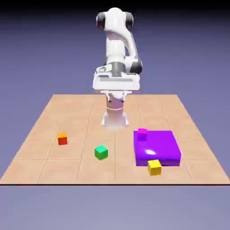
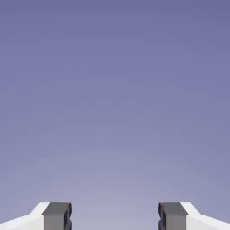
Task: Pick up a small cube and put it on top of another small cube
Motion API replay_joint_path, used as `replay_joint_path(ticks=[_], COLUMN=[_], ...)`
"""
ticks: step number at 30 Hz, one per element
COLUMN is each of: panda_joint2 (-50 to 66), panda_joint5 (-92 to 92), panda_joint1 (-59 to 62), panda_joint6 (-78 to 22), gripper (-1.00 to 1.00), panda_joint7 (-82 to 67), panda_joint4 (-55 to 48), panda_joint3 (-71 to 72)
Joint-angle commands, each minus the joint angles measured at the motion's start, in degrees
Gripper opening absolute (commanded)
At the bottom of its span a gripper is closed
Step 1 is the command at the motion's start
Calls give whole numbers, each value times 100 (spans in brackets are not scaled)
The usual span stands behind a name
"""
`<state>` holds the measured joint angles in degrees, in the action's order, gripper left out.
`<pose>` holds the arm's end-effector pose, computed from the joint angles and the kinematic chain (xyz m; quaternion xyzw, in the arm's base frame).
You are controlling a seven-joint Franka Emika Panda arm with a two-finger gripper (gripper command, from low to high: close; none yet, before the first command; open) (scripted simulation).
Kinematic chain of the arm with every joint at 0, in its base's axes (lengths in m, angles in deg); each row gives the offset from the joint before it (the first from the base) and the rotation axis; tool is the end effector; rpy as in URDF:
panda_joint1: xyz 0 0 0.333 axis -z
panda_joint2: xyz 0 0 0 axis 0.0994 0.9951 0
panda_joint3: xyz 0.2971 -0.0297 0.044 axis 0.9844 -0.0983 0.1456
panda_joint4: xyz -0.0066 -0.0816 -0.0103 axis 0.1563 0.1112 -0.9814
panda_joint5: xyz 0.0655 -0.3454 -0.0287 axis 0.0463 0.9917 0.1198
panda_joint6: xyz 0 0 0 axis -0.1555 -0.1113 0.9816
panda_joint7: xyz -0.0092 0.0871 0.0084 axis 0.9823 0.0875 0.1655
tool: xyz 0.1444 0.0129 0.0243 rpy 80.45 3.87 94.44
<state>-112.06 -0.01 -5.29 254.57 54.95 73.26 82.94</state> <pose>0.3957 -0.0015 0.4241 -0.8592 0.3615 -0.3347 0.1383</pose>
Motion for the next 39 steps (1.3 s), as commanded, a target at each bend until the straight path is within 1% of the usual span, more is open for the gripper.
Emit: replay_joint_path(ticks=[1, 16, 17, 25, 26, 27, 28, 36, 38, 39], panda_joint2=[184, 2940, 2940, 4600, 4623, 4623, 4623, 2963, 2940, 2901], panda_joint5=[3, 42, 42, 357, 361, 361, 361, 47, 42, 41], panda_joint1=[91, 1456, 1456, 1255, 1252, 1252, 1252, 1453, 1456, 1663], panda_joint6=[-57, -907, -907, 459, 477, 477, 477, -888, -907, -966], gripper=[0, 0, 0, 0, 0, -100, -100, -100, -100, -100], panda_joint7=[250, 3977, 3977, 4213, 4216, 4216, 4216, 3981, 3977, 4204], panda_joint4=[24, 379, 379, 85, 81, 81, 81, 375, 379, 360], panda_joint3=[16, 250, 250, -32, -36, -36, -36, 246, 250, 243])
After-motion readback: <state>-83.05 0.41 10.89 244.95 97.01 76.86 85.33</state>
